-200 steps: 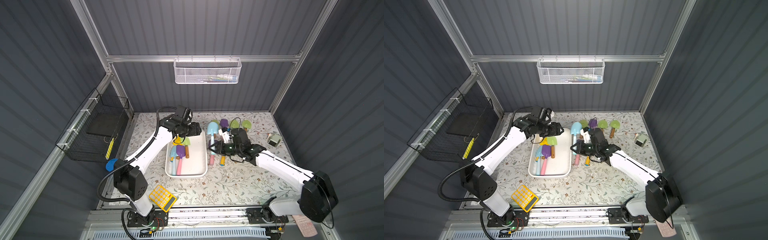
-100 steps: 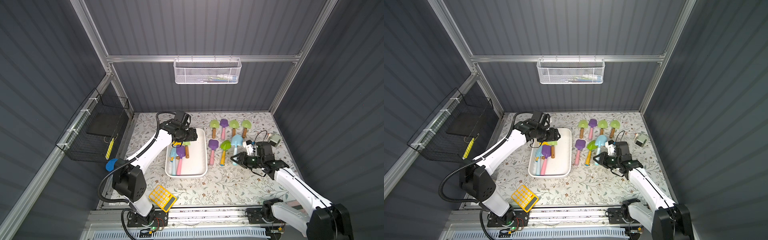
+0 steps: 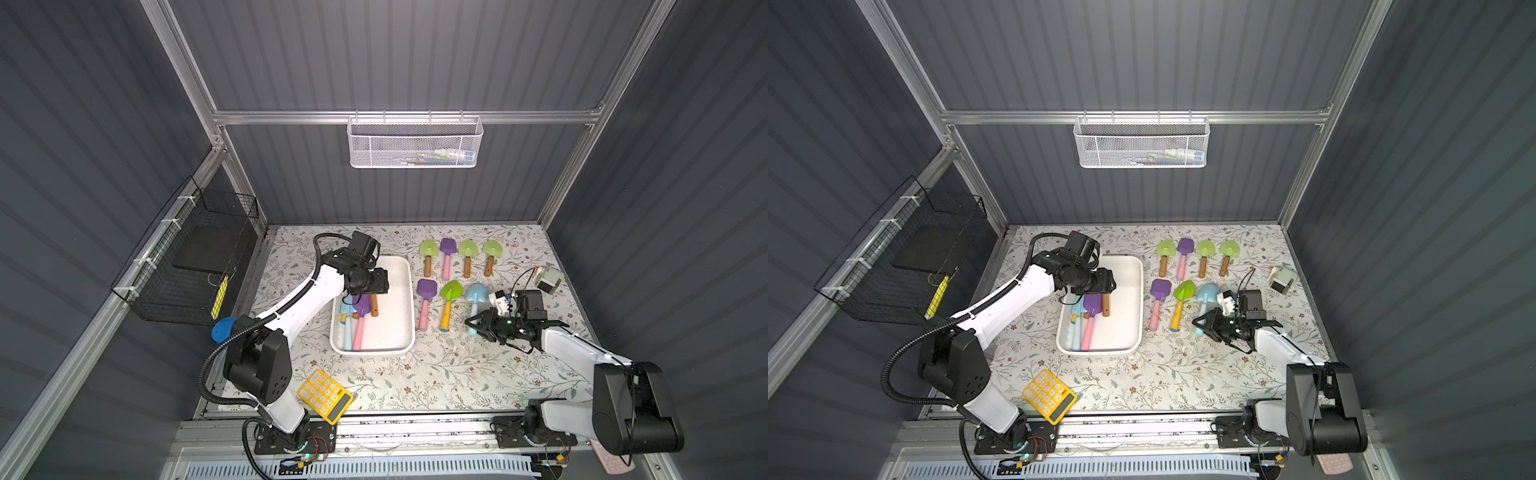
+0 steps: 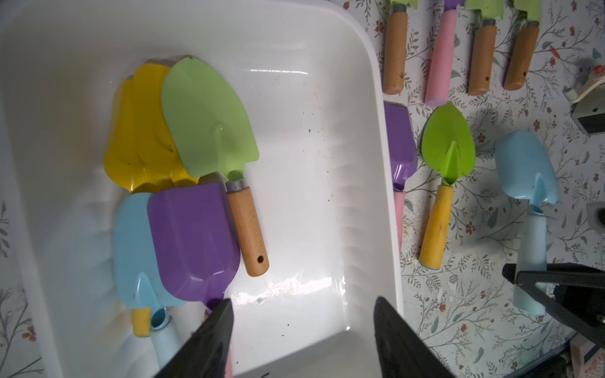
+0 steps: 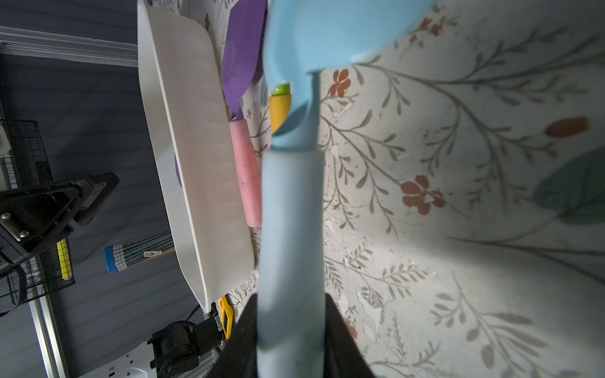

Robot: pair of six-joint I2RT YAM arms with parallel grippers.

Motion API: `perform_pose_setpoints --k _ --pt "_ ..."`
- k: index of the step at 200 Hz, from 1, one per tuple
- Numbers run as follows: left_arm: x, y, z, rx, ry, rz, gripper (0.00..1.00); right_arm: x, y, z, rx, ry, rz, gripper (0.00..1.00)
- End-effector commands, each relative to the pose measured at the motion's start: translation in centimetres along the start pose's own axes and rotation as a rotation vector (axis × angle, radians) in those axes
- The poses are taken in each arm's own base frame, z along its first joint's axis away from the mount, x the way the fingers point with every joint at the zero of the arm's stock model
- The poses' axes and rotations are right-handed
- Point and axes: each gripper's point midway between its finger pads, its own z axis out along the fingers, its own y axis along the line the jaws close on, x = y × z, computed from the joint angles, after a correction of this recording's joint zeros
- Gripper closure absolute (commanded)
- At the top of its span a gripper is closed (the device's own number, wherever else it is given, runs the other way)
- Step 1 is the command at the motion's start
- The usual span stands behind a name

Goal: Take the shovel out of the storage box
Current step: Place the shovel at the center of the board.

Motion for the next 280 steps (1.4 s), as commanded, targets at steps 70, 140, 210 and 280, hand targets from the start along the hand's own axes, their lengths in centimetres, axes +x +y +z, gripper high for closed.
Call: perform_pose_setpoints --k 70,140,210,280 --pt "1.2 0.5 -0.4 0.032 0.008 0.016 0.32 -1.7 -1.2 2.2 -0.045 0.032 0.003 0.89" --pt "1.5 1.3 -0.3 0.045 0.010 0.003 0.32 -3.3 -1.8 3.9 -0.045 0.068 0.023 0.88" --pt "1.6 2.5 -0.6 0.036 0.004 -0.010 0.31 -3.0 -3.9 4.0 0.055 0.082 0.079 0.62" --pt "1.3 3.6 -0.2 0.007 0.010 -0.017 0.30 -2.7 -4.7 2.9 0.141 0.070 0.100 0.47"
